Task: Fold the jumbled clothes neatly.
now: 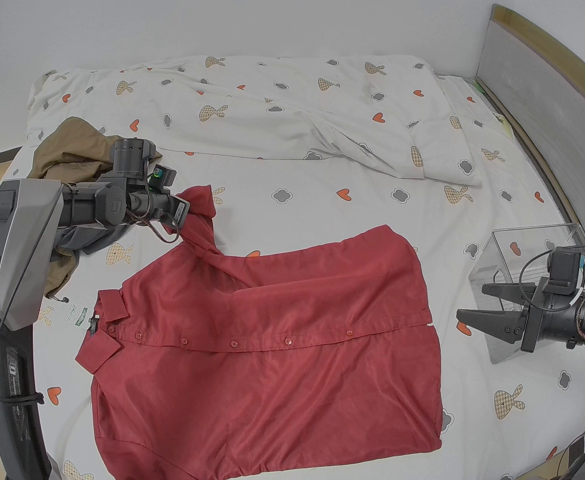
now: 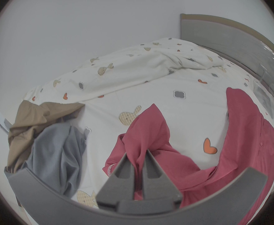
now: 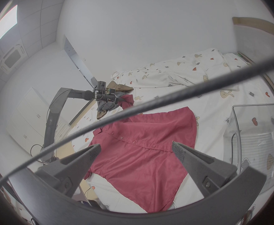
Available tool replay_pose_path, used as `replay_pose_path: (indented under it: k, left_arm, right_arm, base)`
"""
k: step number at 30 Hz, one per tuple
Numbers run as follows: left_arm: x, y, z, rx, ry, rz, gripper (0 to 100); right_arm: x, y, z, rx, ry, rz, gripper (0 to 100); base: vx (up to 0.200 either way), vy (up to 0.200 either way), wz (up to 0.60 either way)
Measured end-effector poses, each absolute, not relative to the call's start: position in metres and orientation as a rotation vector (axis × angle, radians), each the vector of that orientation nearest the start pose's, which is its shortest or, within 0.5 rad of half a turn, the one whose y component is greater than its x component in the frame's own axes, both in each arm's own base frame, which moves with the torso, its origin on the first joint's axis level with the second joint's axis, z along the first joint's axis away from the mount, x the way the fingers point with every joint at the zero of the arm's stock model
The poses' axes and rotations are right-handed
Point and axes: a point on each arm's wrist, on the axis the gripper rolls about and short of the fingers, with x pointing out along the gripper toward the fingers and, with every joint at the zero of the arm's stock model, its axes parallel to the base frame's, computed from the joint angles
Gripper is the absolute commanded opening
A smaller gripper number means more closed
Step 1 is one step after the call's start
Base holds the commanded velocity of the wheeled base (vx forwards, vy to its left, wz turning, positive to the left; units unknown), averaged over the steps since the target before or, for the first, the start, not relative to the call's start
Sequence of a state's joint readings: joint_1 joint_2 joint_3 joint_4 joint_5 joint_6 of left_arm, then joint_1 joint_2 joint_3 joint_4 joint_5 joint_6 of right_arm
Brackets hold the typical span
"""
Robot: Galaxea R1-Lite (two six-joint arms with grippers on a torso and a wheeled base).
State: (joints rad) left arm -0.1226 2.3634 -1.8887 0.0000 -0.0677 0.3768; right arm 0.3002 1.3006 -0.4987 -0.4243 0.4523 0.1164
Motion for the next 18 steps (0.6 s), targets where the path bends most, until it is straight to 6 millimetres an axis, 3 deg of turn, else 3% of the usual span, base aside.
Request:
replay_pose_path:
  k: [5, 12, 18]
  left_arm:
    - [0.496, -0.063, 0.156, 0.384, 0.436, -0.260, 0]
    - [0.502, -0.071, 0.115, 0.393, 0.605, -0.235, 0]
    - [0.496, -0.086, 0.098, 0.390, 0.713, -0.241, 0]
  right_arm:
    - [0.178, 0.066, 0.178, 0.139, 0.433, 0.722, 100]
    - [0.178, 0.066, 0.177, 0.138, 0.441, 0.727, 100]
    - [0.178, 0.067, 0.176, 0.137, 0.442, 0.732, 100]
  base:
    - [0.000, 0.000, 0.00]
    - [0.000, 0.000, 0.00]
    - [0.000, 0.000, 0.00]
